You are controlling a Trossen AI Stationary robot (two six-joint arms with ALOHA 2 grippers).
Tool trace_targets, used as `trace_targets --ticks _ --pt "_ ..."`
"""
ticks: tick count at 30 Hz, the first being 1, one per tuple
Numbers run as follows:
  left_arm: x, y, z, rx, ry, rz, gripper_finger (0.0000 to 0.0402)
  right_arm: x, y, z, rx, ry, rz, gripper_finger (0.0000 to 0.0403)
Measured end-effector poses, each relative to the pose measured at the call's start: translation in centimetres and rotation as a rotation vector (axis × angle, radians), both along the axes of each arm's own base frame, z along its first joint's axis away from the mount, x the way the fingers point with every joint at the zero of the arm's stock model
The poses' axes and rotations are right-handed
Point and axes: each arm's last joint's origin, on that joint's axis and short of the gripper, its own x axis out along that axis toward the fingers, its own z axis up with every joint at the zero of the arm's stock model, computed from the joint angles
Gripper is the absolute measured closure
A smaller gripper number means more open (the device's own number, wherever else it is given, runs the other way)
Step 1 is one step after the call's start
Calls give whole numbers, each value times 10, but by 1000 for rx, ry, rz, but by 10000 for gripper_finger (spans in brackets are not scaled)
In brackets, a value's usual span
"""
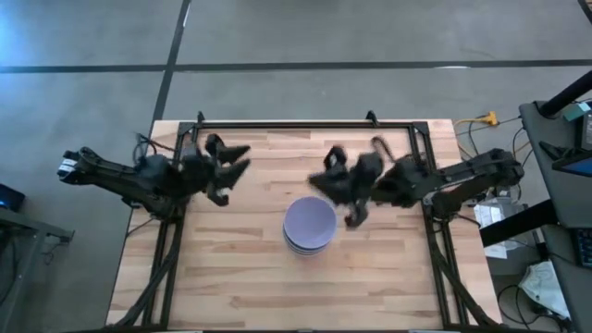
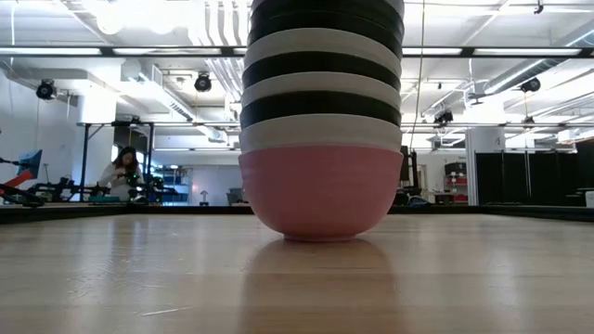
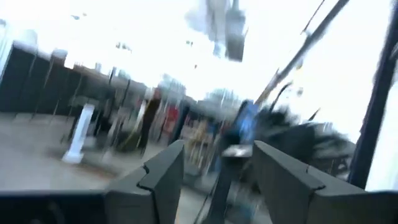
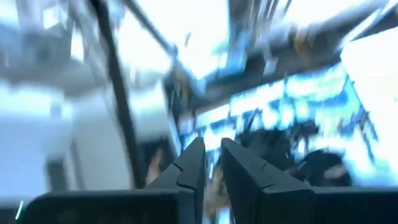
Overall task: Nest bowls inside each other
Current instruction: Return to Home Position
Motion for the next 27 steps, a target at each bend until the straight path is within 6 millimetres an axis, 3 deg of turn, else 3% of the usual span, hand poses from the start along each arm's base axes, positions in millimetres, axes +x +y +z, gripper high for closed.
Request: trace_targets --ticks 5,10,16,20,25,27 --pt "-14 2 21 45 -148 16 284 -26 -25 10 46 -194 -80 381" --pt "-40 6 40 151 -231 21 386 -82 -43 31 -16 -276 -164 394" --pt "-81 16 52 204 -314 84 392 -178 -58 54 -79 -377 -319 394" --pt "-117 23 51 242 -313 112 400 -237 -65 55 -122 -333 -382 394" --pt "-154 33 37 252 -205 109 401 -287 -74 37 -98 -139 -439 394" --pt "-161 34 24 236 -141 74 401 -300 -76 30 -67 -124 -457 394"
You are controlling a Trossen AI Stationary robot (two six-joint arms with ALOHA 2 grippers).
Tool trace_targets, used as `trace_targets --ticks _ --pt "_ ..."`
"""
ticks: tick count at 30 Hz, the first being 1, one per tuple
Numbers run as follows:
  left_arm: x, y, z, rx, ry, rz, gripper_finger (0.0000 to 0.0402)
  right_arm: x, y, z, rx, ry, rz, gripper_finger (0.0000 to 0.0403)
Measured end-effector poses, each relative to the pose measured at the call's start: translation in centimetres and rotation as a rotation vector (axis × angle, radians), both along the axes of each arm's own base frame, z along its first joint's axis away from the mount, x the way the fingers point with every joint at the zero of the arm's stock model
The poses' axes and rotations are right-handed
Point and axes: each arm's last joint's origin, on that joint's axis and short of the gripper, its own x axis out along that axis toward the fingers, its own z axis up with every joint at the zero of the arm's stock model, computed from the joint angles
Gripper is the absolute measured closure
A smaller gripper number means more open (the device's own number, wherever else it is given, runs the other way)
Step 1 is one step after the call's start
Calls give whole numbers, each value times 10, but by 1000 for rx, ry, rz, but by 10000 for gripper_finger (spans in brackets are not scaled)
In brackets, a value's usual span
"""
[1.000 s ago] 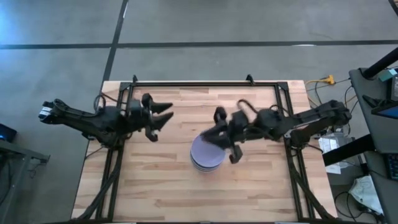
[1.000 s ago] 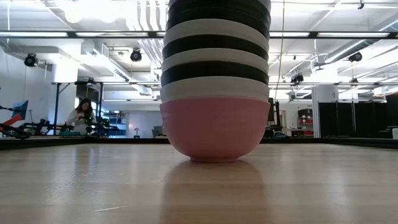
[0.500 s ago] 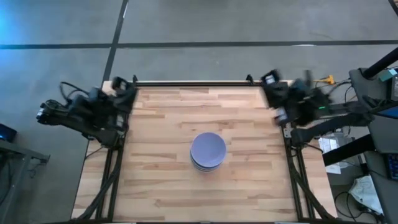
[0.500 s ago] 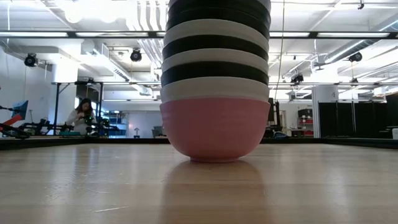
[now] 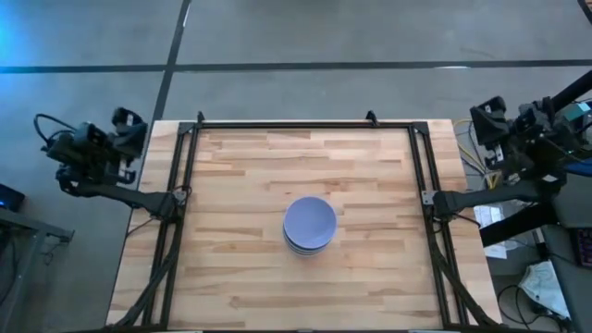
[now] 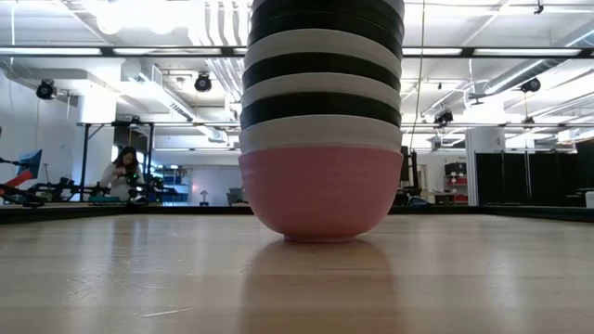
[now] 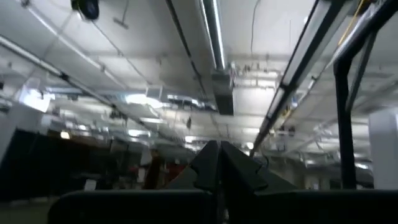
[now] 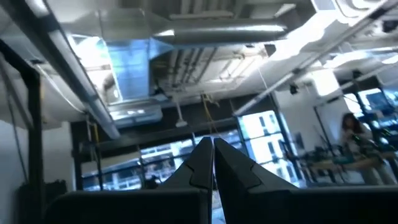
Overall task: Nest bowls inside each other
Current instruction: Return to Home Position
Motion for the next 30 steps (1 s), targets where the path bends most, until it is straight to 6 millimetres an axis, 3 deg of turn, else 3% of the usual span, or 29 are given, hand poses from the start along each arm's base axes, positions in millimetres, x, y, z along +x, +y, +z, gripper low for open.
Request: trace_targets --ticks 5,10,14,20,23,30 --pt "-23 6 -25 -98 76 -21 401 -16 -3 -26 52 32 -39 394" --pt "-27 9 -55 -137 106 9 401 -14 -5 -64 121 66 -89 394" --pt "-17 8 -69 -150 219 73 402 -12 -6 -92 163 35 -80 394" --pt "1 3 -93 -209 302 7 402 4 -4 -104 153 26 -96 394" --pt "7 1 -99 -218 292 -47 402 13 -2 -116 145 -17 -47 394" --pt "37 -7 -143 -265 325 -108 401 42 5 -157 204 -20 157 394"
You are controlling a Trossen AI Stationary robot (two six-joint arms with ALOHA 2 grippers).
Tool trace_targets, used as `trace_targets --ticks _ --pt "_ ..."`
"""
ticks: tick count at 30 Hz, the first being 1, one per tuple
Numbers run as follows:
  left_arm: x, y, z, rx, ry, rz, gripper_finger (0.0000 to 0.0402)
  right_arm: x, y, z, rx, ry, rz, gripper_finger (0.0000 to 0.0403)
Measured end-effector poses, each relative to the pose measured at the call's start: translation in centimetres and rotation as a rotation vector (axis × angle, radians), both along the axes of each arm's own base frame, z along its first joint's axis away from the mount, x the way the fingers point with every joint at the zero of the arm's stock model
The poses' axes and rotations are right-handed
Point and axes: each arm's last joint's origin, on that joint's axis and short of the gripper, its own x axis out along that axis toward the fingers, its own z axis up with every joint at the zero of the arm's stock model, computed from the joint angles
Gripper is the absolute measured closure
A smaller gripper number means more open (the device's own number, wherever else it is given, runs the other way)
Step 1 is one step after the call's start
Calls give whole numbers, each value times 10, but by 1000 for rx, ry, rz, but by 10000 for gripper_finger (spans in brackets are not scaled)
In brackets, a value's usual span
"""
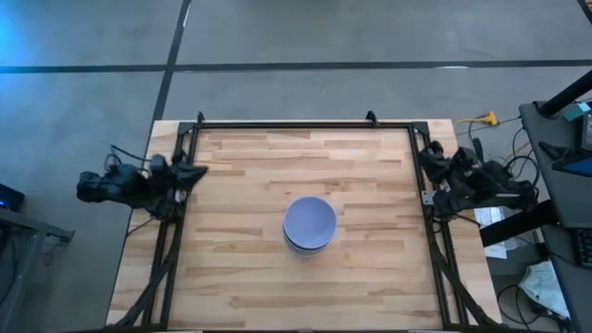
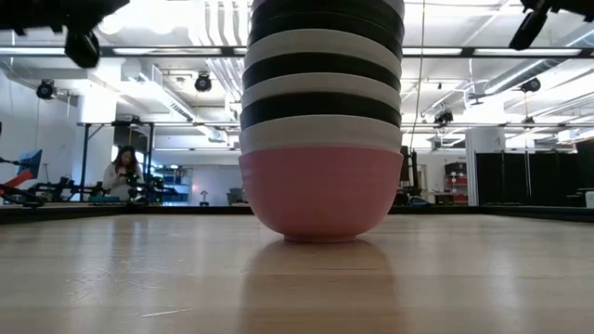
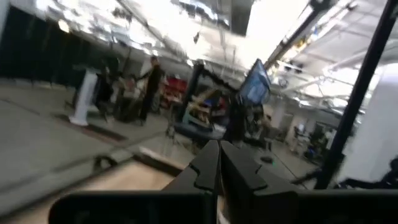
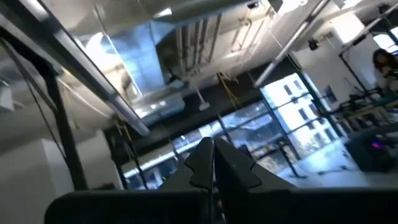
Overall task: Nest bowls inside each other
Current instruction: Return to Home Position
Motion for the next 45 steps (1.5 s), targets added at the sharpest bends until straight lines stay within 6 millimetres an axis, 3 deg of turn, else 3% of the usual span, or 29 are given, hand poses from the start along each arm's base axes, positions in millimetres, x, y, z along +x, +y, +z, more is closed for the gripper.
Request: trace_targets --ticks 12,24,34,45 --pt "30 -10 -76 -199 -19 -170 401 26 4 -63 153 -8 140 394" --pt "32 -11 -80 -138 27 -179 401 33 6 -77 111 172 160 394" --pt "35 -12 -85 15 108 -150 401 41 7 -108 93 527 141 394" --pt "37 -12 -87 17 129 -151 401 43 7 -110 93 552 138 394"
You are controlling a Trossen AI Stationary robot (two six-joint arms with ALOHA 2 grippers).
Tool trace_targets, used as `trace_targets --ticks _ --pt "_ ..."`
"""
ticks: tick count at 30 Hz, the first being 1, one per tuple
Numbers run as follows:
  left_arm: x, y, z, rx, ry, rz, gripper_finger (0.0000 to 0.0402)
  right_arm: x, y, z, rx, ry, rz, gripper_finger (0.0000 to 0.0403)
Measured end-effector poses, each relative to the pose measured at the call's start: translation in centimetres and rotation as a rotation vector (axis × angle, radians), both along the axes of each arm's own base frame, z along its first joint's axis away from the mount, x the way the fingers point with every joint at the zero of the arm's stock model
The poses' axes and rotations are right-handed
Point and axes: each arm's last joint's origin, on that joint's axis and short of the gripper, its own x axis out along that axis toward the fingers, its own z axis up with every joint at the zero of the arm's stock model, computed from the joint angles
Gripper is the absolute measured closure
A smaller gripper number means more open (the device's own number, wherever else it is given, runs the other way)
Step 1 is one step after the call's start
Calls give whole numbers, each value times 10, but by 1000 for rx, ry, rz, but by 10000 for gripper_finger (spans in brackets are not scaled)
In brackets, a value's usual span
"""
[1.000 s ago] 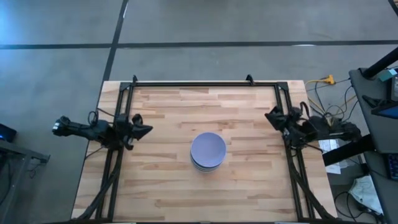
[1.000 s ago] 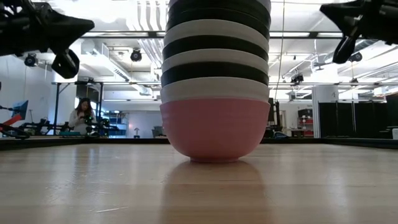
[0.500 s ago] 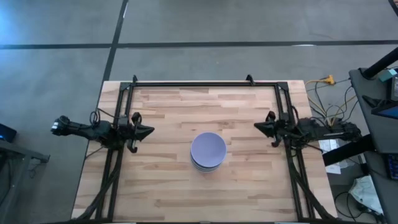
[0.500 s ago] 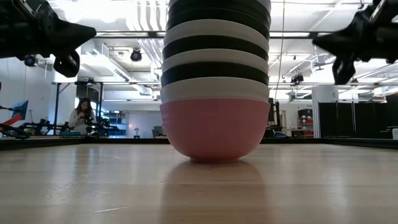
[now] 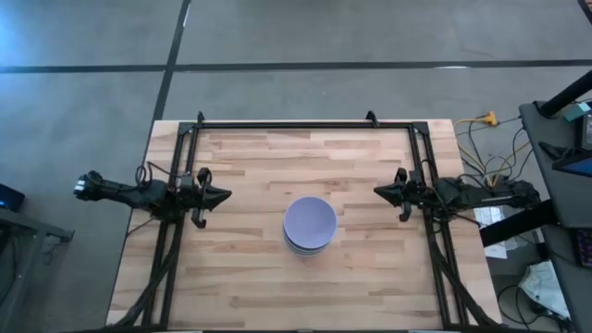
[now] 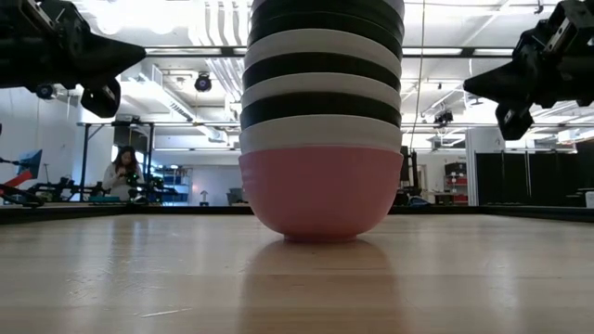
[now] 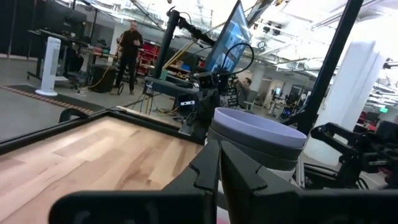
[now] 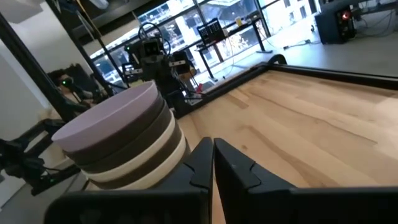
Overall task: Nest bowls inside each other
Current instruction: Return to Home Position
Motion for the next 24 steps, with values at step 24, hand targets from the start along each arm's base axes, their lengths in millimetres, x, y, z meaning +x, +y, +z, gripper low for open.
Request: trace_targets --ticks 24 --pt "2 -1 -3 6 29 0 401 0 0 0 0 0 -2 394"
